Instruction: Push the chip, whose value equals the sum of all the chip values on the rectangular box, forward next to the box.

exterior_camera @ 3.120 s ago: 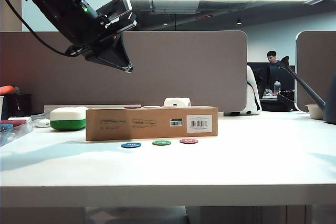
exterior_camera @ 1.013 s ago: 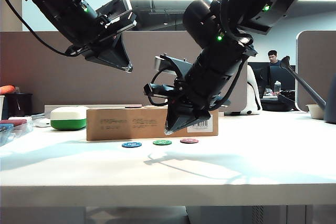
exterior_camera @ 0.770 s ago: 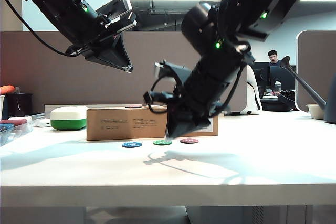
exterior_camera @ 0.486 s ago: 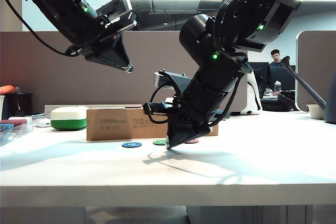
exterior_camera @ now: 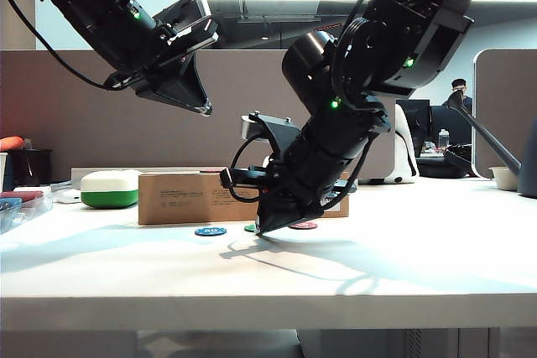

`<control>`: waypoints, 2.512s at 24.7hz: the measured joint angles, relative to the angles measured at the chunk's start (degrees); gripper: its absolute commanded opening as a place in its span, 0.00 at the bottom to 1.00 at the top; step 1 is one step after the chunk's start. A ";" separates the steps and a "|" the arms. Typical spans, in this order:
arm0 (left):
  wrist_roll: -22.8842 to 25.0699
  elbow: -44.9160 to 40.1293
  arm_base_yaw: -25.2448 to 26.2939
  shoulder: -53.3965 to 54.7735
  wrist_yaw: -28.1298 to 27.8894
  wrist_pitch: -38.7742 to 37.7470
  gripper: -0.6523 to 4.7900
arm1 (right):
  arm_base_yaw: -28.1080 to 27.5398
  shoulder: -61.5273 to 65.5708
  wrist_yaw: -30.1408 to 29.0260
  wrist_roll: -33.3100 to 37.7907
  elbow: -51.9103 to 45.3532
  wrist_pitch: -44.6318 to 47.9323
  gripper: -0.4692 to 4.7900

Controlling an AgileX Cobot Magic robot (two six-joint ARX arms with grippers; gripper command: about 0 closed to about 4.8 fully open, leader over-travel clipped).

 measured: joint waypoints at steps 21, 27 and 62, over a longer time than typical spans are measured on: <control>0.00 0.00 0.00 0.00 0.02 0.00 0.11 | 0.09 3.91 2.08 0.00 0.28 9.49 0.08; 0.00 0.00 0.00 0.00 0.02 0.00 0.11 | 0.09 2.19 3.43 2.60 -0.07 6.29 0.08; 0.00 0.00 0.02 0.00 0.02 0.00 0.11 | 0.15 5.01 7.87 1.07 -0.09 14.34 0.08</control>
